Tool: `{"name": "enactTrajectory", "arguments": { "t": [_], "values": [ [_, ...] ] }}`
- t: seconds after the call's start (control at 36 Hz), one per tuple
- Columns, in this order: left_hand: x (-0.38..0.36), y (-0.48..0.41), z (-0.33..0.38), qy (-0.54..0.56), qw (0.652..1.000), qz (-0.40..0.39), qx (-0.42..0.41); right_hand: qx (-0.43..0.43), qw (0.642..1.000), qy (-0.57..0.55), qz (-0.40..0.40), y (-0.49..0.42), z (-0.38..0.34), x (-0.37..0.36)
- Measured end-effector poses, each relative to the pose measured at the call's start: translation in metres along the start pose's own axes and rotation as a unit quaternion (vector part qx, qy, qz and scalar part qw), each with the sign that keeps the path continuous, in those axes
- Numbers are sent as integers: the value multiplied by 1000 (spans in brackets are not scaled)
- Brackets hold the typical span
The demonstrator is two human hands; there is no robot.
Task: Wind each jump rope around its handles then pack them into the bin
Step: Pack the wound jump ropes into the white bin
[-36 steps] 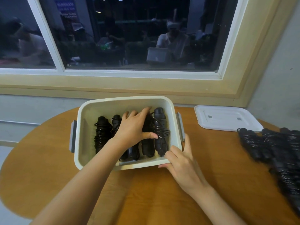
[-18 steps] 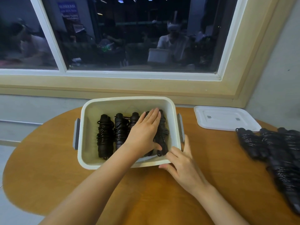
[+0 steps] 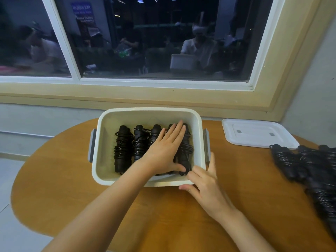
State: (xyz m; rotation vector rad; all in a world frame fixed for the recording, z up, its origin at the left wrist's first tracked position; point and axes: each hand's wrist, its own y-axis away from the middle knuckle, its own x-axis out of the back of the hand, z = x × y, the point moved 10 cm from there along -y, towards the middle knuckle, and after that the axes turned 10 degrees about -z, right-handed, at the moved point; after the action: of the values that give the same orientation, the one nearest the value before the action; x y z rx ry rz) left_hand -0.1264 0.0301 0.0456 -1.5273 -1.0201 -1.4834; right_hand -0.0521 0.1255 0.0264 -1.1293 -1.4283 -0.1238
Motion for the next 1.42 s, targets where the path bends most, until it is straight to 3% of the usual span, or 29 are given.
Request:
{"name": "enactTrajectory", "arguments": {
  "t": [0.17,0.5,0.97,1.22,1.42],
  "values": [
    [3,-4,5,-54,998,17,-9,5,999,-29,-11,-2,6,0],
    [-1,-13,8,-111,993,-8,50,-1,999,-38,-12,-4,7,-2],
    [-19,-29,-1,-102,992,-38,66,-12,997,-62,-38,-18,12,-3],
    [-7,-28,-1,-50,997,-52,31,-41,995,-47,-79,-23,25,1],
    [29,6,6,8,1000,18,11,-39,998,-47,-30,-4,58,44]
  ]
}}
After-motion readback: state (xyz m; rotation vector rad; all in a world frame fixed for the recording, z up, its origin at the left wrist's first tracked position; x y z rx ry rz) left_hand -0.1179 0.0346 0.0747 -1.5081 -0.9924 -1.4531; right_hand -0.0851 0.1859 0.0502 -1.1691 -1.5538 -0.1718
